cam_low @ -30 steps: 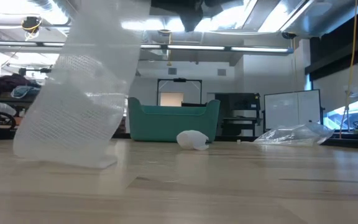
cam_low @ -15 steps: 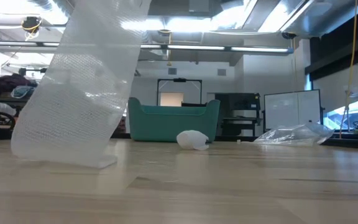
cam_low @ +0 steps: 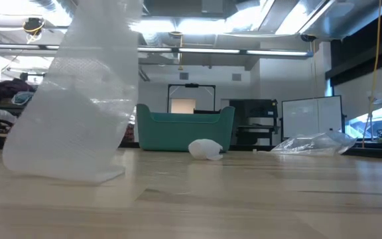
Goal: Roll bandage
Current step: Roll the bottom white bandage
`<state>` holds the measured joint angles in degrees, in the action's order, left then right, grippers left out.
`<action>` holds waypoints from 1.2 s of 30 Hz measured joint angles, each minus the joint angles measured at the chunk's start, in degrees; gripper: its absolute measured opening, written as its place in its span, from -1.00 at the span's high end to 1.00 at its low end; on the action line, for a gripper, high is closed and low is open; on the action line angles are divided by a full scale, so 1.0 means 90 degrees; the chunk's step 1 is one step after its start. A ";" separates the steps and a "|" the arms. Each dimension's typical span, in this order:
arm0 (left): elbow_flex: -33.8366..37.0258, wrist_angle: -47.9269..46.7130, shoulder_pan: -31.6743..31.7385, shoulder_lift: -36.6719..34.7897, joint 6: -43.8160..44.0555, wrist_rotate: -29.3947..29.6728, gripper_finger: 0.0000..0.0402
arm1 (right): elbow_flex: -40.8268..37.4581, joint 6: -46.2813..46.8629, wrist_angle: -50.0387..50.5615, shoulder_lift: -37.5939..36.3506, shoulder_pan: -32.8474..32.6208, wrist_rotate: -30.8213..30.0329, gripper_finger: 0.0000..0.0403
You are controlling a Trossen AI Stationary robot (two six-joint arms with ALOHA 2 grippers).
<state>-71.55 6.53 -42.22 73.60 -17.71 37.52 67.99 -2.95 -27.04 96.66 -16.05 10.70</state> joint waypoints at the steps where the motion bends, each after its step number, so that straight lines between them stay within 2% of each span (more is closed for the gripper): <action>1: 0.0000 -0.0017 -0.0009 0.0000 0.0002 0.0000 0.80 | 0.0000 0.0020 0.0033 0.0000 -0.0007 0.0153 -0.18; 7: 0.0000 -0.0020 -0.0026 0.0000 0.0012 0.0005 0.80 | -0.0002 0.0636 0.0010 0.0000 -0.0123 0.0998 -0.18; 13: 0.0000 -0.0069 -0.0005 -0.0007 0.0104 0.0017 0.80 | -0.0003 0.0817 0.0334 -0.0042 -0.0137 0.1050 -0.18; 18: 0.0000 -0.0125 0.0057 -0.0007 0.0146 0.0012 0.80 | 0.0002 0.0713 0.0350 0.0034 -0.0130 -0.0455 -0.18; 22: 0.0000 -0.0159 0.0167 -0.0007 0.0254 0.0017 0.80 | -0.0002 0.0654 0.0395 0.0242 -0.0125 -0.0435 -0.17; 26: 0.0000 -0.0197 0.0211 -0.0007 0.0260 0.0019 0.80 | -0.0005 0.0804 0.0324 0.0255 -0.0270 0.0135 -0.17; 30: 0.0000 -0.0197 0.0209 -0.0007 0.0260 0.0017 0.80 | -0.0005 0.0824 0.0268 0.0232 -0.0539 0.0104 -0.17; 33: 0.0000 -0.0179 0.0209 -0.0007 0.0260 0.0019 0.80 | -0.0002 0.0819 0.0347 0.0219 -0.0700 -0.0552 -0.17; 36: 0.0000 -0.0168 0.0211 -0.0007 0.0260 0.0019 0.80 | -0.0002 0.0777 0.0370 0.0262 -0.0817 -0.1678 -0.17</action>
<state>-71.55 5.02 -40.32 73.54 -15.38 37.69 67.96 4.04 -23.71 99.02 -23.40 -4.41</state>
